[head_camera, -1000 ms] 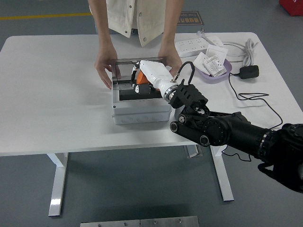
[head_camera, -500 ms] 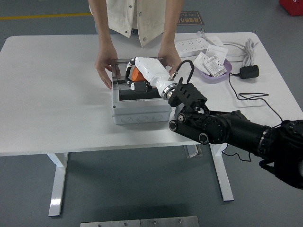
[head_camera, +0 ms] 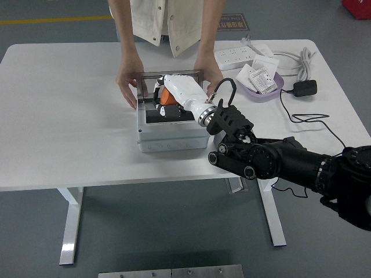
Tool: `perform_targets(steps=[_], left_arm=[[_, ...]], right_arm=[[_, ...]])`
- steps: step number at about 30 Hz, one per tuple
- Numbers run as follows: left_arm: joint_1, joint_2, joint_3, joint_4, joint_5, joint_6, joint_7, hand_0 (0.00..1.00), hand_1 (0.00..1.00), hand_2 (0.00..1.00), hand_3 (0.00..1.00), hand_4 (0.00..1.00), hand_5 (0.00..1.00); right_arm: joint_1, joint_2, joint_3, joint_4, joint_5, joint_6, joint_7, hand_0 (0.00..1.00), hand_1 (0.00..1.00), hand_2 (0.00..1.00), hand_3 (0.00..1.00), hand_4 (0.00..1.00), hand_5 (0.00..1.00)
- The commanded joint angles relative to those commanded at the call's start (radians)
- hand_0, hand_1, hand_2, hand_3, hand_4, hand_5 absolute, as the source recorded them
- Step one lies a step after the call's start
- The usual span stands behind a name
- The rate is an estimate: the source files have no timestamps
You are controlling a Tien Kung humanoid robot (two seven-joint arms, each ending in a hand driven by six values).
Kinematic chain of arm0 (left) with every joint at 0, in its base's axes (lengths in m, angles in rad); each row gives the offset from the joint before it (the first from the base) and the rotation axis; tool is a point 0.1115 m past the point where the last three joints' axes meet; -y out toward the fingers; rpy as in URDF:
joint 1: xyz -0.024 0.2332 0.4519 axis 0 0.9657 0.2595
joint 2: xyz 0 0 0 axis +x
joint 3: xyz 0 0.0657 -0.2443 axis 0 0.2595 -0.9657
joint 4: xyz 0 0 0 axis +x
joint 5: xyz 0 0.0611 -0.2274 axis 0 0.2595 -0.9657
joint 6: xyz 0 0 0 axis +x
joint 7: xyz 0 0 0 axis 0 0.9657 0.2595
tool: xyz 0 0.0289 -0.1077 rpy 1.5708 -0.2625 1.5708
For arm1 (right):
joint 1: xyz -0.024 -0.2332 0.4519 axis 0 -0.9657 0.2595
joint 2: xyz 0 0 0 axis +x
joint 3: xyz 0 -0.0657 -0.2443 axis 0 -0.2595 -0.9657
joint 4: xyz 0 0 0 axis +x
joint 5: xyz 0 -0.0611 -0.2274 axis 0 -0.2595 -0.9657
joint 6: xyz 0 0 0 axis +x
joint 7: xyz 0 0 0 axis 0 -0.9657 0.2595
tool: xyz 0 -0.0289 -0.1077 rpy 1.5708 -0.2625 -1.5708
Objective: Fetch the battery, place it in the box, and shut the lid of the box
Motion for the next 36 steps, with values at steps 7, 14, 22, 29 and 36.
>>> perform_targets(steps=[7,14,22,29,36], left_arm=[[0.004,-0.001,-0.068,0.000,0.066,-0.012,0.050,0.624,0.781,0.740,0.729,0.661,0.199],[0.003,-0.001,-0.077,0.000,0.078,-0.012,0.056,0.627,0.781,0.742,0.733,0.662,0.199],[-0.002,-0.004,-0.060,0.000,0.068,-0.010,0.047,0.628,0.781,0.743,0.739,0.663,0.197],[-0.003,-0.004,-0.060,0.000,0.070,-0.007,0.040,0.628,0.781,0.744,0.737,0.662,0.200],[0.001,-0.006,-0.067,0.000,0.075,-0.004,0.039,0.628,0.782,0.742,0.736,0.663,0.202]], right_arm=[[0.000,0.000,-0.012,-0.009,0.016,0.023,-0.004,0.401,0.303,0.369,0.379,0.113,0.002],[-0.001,0.000,-0.018,-0.014,0.033,0.039,-0.004,0.645,0.524,0.547,0.588,0.274,0.090],[-0.001,0.000,-0.017,-0.017,0.043,0.082,-0.008,0.687,0.569,0.579,0.627,0.284,0.120],[-0.003,0.000,-0.015,-0.013,0.052,0.094,-0.008,0.789,0.700,0.699,0.699,0.588,0.311],[-0.006,0.000,0.018,0.026,0.026,0.101,-0.036,0.871,0.770,0.774,0.802,0.798,0.463]])
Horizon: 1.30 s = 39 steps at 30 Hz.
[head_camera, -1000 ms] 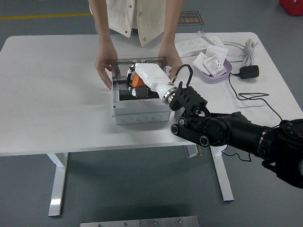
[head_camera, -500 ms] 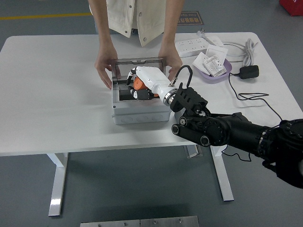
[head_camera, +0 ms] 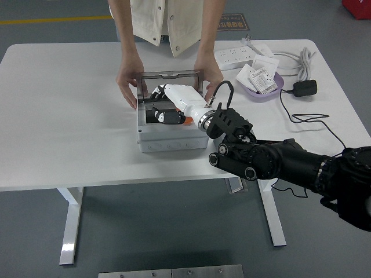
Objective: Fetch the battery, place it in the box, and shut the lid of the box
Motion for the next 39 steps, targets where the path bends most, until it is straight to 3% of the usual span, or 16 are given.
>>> perform_targets(steps=[12,18,25,39], left_arm=[[0.009,-0.002,0.004,0.000,-0.013,0.002,-0.003,0.629,0.781,0.743,0.743,0.667,0.206],[0.011,-0.002,0.009,0.000,-0.020,0.002,-0.003,0.629,0.781,0.742,0.744,0.666,0.208],[0.008,-0.001,0.016,0.000,-0.025,0.002,-0.003,0.629,0.781,0.742,0.745,0.666,0.207],[-0.008,0.009,0.029,0.000,-0.023,0.000,-0.003,0.629,0.778,0.742,0.745,0.664,0.204]], right_arm=[[0.004,0.000,0.127,0.170,-0.081,0.060,-0.068,0.886,0.778,0.781,0.815,0.831,0.506],[0.018,0.000,0.155,0.198,-0.104,0.074,-0.081,0.872,0.764,0.760,0.807,0.817,0.512],[0.068,0.000,0.152,0.152,-0.072,0.085,-0.083,0.855,0.748,0.743,0.797,0.796,0.503],[0.172,-0.007,0.063,-0.020,0.082,0.118,-0.071,0.860,0.765,0.769,0.802,0.790,0.520]])
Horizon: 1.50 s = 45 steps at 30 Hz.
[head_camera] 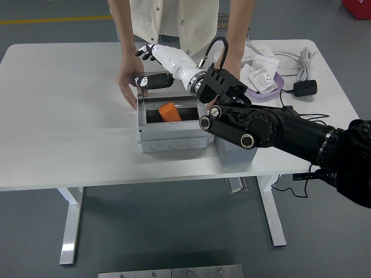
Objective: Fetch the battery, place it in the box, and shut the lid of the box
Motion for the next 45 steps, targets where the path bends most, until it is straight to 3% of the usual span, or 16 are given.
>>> perform_targets(steps=[7,14,36,45], left_arm=[[-0.005,0.009,0.014,0.000,-0.006,-0.001,-0.003,0.629,0.779,0.741,0.745,0.663,0.202],[-0.002,0.009,-0.006,0.000,0.015,-0.001,0.003,0.629,0.778,0.742,0.744,0.662,0.199],[-0.003,0.008,0.004,0.000,0.002,0.001,-0.004,0.629,0.777,0.741,0.745,0.661,0.198],[0.001,0.005,0.002,0.000,-0.003,0.003,-0.006,0.629,0.778,0.741,0.746,0.661,0.197]], right_arm=[[0.014,-0.011,-0.060,-0.076,0.098,0.002,0.015,0.870,0.774,0.781,0.804,0.796,0.533],[0.000,-0.005,-0.096,-0.103,0.144,-0.004,0.026,0.874,0.778,0.783,0.807,0.795,0.532],[-0.028,0.007,-0.083,-0.103,0.102,0.005,0.014,0.885,0.778,0.786,0.809,0.802,0.559],[-0.049,-0.009,-0.094,-0.049,0.042,0.000,-0.002,0.888,0.780,0.788,0.810,0.810,0.575]])
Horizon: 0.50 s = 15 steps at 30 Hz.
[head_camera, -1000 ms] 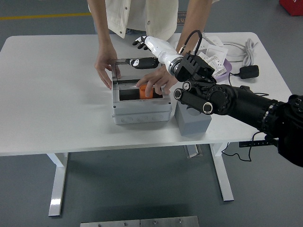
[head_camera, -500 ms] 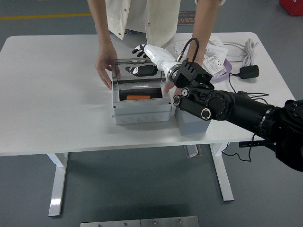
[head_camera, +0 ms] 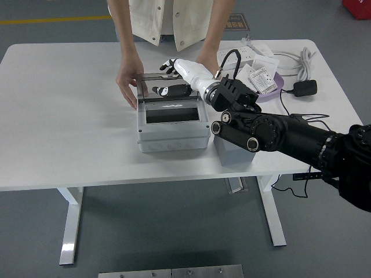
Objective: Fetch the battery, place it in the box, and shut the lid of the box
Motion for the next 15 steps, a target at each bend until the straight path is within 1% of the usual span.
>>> perform_targets(steps=[4,9,15], left_arm=[[0.003,-0.001,0.003,0.000,-0.006,0.000,-0.001,0.629,0.777,0.742,0.746,0.662,0.200],[0.006,-0.001,0.012,0.000,-0.020,0.001,-0.006,0.629,0.777,0.742,0.747,0.663,0.199],[0.013,-0.003,0.005,0.000,-0.017,0.003,-0.006,0.629,0.778,0.742,0.747,0.662,0.200]], right_arm=[[-0.019,-0.023,0.001,0.063,-0.059,-0.008,-0.017,0.888,0.778,0.788,0.810,0.810,0.580],[-0.039,-0.052,0.009,0.128,-0.128,-0.001,-0.040,0.881,0.779,0.787,0.811,0.809,0.586],[-0.055,-0.084,0.030,0.205,-0.206,0.015,-0.069,0.877,0.778,0.786,0.813,0.809,0.589]])
